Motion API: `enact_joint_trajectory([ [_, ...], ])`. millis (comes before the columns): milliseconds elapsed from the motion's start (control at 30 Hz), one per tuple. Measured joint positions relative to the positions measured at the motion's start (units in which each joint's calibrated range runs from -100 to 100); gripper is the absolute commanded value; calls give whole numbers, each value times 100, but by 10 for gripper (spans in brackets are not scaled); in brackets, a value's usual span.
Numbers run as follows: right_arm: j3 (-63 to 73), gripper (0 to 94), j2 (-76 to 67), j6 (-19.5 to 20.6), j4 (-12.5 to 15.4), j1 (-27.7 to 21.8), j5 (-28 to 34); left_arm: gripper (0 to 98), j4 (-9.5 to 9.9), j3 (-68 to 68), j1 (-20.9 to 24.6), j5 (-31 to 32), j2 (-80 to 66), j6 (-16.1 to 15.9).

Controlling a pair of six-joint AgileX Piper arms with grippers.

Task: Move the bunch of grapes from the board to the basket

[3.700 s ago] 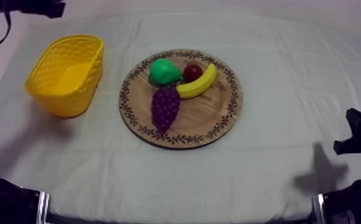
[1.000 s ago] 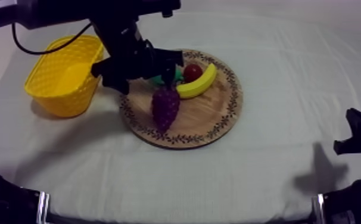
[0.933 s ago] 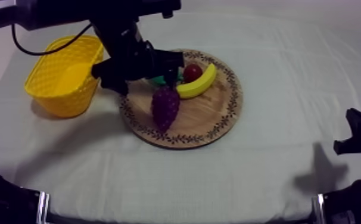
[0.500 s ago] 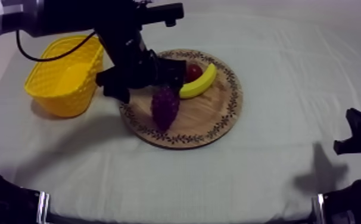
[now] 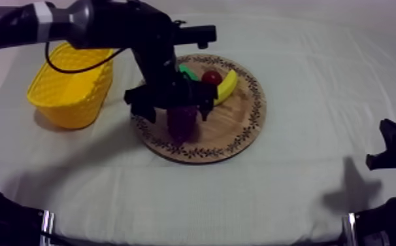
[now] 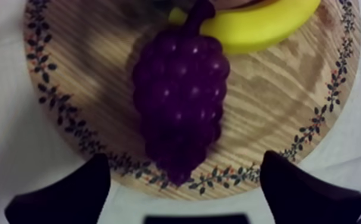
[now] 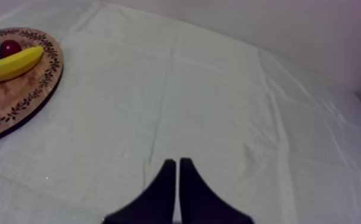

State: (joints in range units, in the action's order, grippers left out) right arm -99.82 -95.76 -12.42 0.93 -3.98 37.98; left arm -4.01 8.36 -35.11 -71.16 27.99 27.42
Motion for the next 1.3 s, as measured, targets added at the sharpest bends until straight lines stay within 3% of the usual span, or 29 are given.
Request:
enact_joint_trajectory([
  [767,0,3,0,0,0,0,0,810,-19,-862,118,-271,1044,-335],
  [1300,0,3,0,0,0,0,0,492,-20,-1025,118,-469,1247,-274],
])
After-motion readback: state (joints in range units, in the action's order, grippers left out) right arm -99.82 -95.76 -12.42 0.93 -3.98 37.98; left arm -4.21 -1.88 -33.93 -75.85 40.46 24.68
